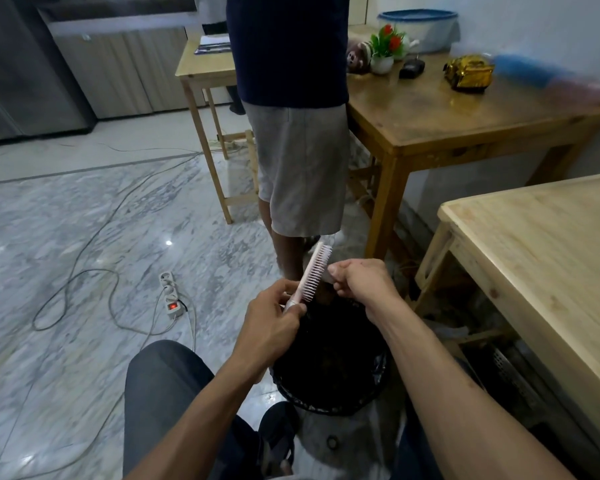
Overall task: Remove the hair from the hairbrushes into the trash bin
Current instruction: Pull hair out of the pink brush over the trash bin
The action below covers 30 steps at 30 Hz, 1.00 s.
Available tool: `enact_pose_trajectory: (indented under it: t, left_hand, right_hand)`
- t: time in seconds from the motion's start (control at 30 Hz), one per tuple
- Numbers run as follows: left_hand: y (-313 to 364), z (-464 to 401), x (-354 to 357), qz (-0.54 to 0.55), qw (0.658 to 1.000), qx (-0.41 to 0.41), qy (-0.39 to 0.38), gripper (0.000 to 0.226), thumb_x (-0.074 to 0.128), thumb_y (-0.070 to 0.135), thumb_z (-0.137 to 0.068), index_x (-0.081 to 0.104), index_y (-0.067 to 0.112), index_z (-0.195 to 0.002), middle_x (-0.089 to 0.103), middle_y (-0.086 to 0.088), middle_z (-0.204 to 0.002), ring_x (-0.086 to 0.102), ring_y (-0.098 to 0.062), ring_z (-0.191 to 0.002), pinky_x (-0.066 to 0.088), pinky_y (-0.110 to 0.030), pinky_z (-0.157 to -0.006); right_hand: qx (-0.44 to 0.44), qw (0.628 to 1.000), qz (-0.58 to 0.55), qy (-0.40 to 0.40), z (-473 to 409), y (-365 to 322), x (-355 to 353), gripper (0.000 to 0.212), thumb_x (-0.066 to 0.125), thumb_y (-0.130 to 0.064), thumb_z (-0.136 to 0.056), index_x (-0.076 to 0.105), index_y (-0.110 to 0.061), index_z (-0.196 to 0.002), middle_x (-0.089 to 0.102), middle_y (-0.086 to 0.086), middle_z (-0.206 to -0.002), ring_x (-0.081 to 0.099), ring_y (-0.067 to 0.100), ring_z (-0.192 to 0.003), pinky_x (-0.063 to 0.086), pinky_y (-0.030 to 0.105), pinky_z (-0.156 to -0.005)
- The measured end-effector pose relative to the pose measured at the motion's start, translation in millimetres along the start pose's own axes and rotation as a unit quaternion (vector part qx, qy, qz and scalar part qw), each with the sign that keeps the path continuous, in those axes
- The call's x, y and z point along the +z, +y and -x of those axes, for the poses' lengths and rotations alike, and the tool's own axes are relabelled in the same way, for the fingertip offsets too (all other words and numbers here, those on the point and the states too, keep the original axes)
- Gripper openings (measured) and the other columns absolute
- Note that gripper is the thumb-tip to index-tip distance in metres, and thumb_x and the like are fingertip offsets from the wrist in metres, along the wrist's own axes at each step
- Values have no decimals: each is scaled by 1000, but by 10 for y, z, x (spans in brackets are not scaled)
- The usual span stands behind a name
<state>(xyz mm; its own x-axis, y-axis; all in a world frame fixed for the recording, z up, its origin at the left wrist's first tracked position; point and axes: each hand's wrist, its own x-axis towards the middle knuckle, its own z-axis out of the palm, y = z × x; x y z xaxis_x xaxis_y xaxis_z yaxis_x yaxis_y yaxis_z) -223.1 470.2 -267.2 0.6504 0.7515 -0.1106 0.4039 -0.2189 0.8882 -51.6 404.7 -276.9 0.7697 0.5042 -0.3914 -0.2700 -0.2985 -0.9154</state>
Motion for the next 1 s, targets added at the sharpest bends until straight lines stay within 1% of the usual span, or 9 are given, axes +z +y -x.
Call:
enact_pose_trajectory:
  t: [0.13, 0.27, 0.33, 0.5, 0.63, 0.7, 0.77, 0.83, 1.0]
  left_hand:
    - [-10, -83, -138, 77, 994, -70, 44, 21, 62, 7, -90, 64, 17, -108, 70, -9, -77, 58, -18, -51, 56, -40, -58]
    - [-19, -122, -222, 98, 992, -83, 13, 24, 61, 13, -88, 62, 19, -111, 76, -14, -88, 65, -23, -59, 60, -55, -71]
    - [18, -111, -205, 92, 993, -73, 4, 23, 58, 15, -92, 60, 19, -114, 77, -9, -91, 67, -23, -63, 60, -51, -71]
    - [89, -102, -179, 6, 999, -42, -24, 17, 54, 19, -97, 53, 29, -110, 72, 0, -101, 67, -21, -69, 60, -48, -69]
    - [134, -67, -183, -52, 998, -3, -35, 18, 57, 22, -97, 54, 32, -112, 67, 9, -99, 64, -17, -70, 57, -38, -64]
    - [165, -52, -171, -63, 997, 25, -41, 18, 56, 23, -98, 56, 31, -114, 68, 8, -101, 64, -15, -74, 53, -32, -61]
    - [190, -48, -163, -79, 994, 56, -46, 18, 56, 23, -98, 58, 32, -113, 71, 5, -102, 66, -16, -84, 51, -31, -67]
    - [192, -52, -166, -77, 994, 67, -49, 17, 56, 23, -97, 59, 33, -111, 74, 3, -98, 66, -18, -86, 52, -38, -72]
    - [120, -69, -205, -78, 993, 61, -66, 18, 57, 20, -95, 61, 31, -108, 75, 0, -94, 56, -14, -64, 44, -36, -60]
  right_hand:
    - [52, 998, -20, 33, -71, 9, -147, 13, 70, -13, -88, 77, -10, -78, 69, 4, -66, 62, 13, -56, 52, 26, -56]
    - [84, 995, 48, 23, -173, 44, -152, 25, 63, -22, -90, 71, -13, -69, 63, 2, -61, 57, 15, -50, 45, 27, -48]
    - [67, 992, 101, 30, -149, 56, -143, 23, 59, -25, -89, 69, -11, -74, 65, 5, -68, 59, 17, -53, 47, 29, -49]
    - [-23, 948, 314, 37, 121, 25, -201, 63, 33, -62, -102, 71, -13, -90, 73, 8, -85, 71, 25, -78, 60, 42, -79]
    - [-18, 991, 112, -66, 174, -115, -165, 50, 41, -68, -99, 57, -31, -128, 66, -4, -113, 73, 19, -81, 56, 28, -60]
    - [-26, 989, 23, -141, 116, -111, -158, 52, 51, -61, -98, 55, -28, -139, 63, -4, -127, 74, 18, -82, 56, 26, -60]
    - [-46, 978, -12, -203, 84, -88, -120, 50, 61, -52, -97, 63, -14, -130, 71, 5, -119, 74, 16, -75, 57, 24, -61]
    - [-66, 969, -47, -232, 72, -66, -90, 43, 68, -44, -92, 71, -5, -110, 76, 9, -93, 72, 13, -66, 58, 20, -59]
    - [-123, 974, 52, -182, 74, -63, -87, 33, 72, -32, -93, 68, -7, -71, 62, 4, -60, 54, 4, -44, 47, 15, -44]
